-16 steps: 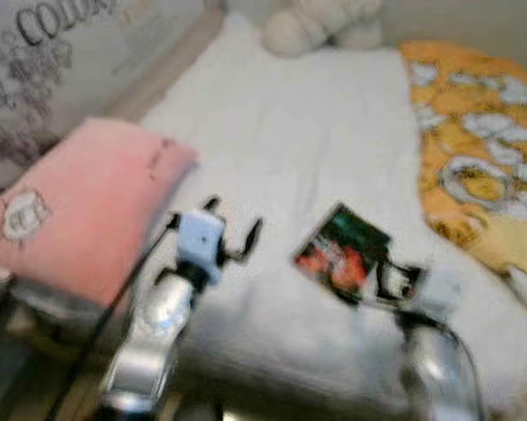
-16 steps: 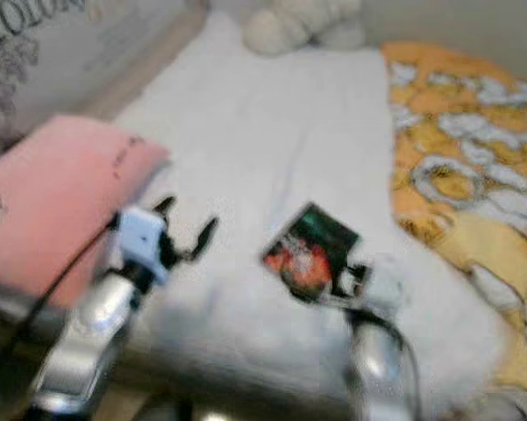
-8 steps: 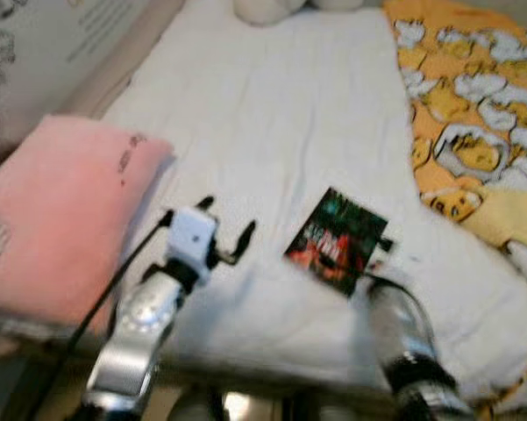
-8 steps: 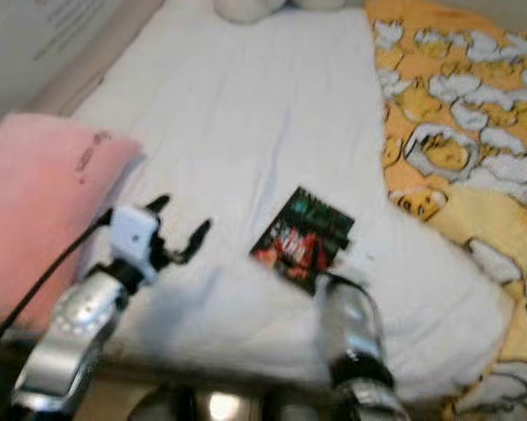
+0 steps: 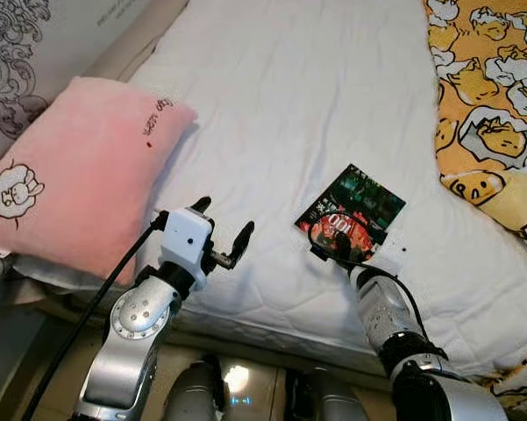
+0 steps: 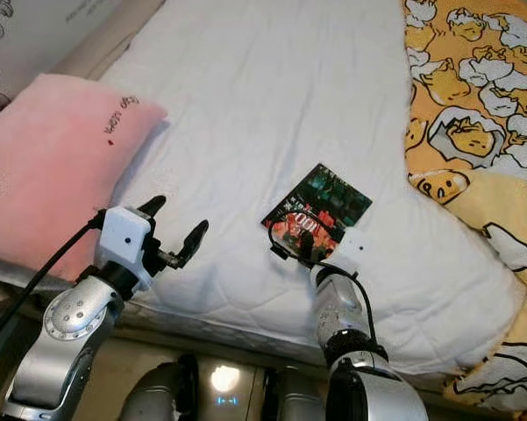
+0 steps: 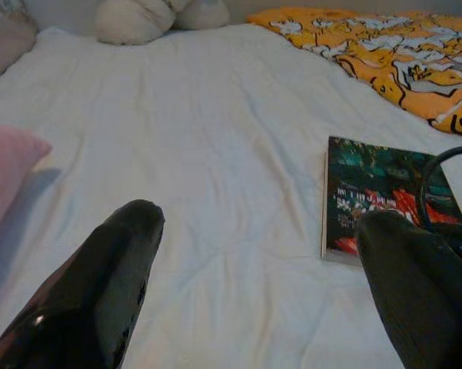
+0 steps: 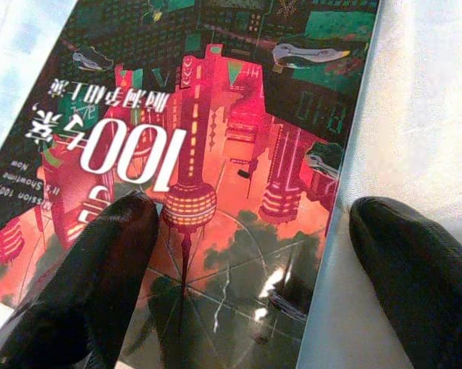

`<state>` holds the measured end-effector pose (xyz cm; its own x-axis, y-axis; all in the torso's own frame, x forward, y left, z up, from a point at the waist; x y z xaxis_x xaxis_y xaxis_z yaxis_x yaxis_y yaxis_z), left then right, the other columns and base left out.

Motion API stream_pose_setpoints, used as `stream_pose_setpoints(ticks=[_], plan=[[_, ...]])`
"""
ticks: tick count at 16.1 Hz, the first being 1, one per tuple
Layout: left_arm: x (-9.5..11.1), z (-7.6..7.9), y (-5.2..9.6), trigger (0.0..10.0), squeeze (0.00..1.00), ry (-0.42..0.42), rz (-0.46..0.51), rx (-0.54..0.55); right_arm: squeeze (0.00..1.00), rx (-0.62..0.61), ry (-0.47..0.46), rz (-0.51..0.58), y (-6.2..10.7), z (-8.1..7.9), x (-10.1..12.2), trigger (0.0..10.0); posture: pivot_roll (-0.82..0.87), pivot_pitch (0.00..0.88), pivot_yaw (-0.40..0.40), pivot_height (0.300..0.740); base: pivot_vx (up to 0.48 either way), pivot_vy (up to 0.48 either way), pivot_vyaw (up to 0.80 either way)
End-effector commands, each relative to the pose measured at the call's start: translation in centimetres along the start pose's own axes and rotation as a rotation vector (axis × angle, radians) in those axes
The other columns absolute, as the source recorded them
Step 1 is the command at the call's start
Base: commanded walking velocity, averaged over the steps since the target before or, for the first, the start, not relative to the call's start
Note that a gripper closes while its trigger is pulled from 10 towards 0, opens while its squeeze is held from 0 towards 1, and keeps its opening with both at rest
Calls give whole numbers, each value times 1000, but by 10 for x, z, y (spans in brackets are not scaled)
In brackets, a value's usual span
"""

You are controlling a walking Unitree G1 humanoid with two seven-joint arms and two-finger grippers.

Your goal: Clean up the room

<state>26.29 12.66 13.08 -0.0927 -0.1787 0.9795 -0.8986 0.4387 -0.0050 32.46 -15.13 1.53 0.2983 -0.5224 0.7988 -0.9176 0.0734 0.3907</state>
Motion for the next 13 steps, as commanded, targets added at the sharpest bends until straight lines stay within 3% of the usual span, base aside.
stream_pose_setpoints(ticks=[1,10,11,13], plan=[[0,2,4,10000,0,13,-2,-6,0,36,19,-56,3,-5,-15,10000,172,273,-61,736,0,0,0],[-1,4,2,10000,0,31,2,4,0,194,180,-38,4,-32,-19,10000,171,246,-79,736,0,0,0],[0,3,1,10000,0,30,3,7,0,216,171,-49,4,-35,-20,0,173,244,-80,736,0,0,0],[0,3,0,10000,0,31,5,12,0,265,215,-30,3,-46,-17,0,172,234,-82,736,0,0,0]])
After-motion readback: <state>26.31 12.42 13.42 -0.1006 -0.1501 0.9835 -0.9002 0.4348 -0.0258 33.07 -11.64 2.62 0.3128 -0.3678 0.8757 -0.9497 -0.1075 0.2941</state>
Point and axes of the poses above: a point about 5 cm out from each wrist's last joint towards the gripper, its own y axis pointing back from the gripper into the wrist, its own x axis along the axis of the wrist's last joint, z = x × y, the point moved 1 cm from there along -y, pointing out of the wrist towards the gripper, and after that the axes turned 2 degrees about -y, right-handed, at the moved point
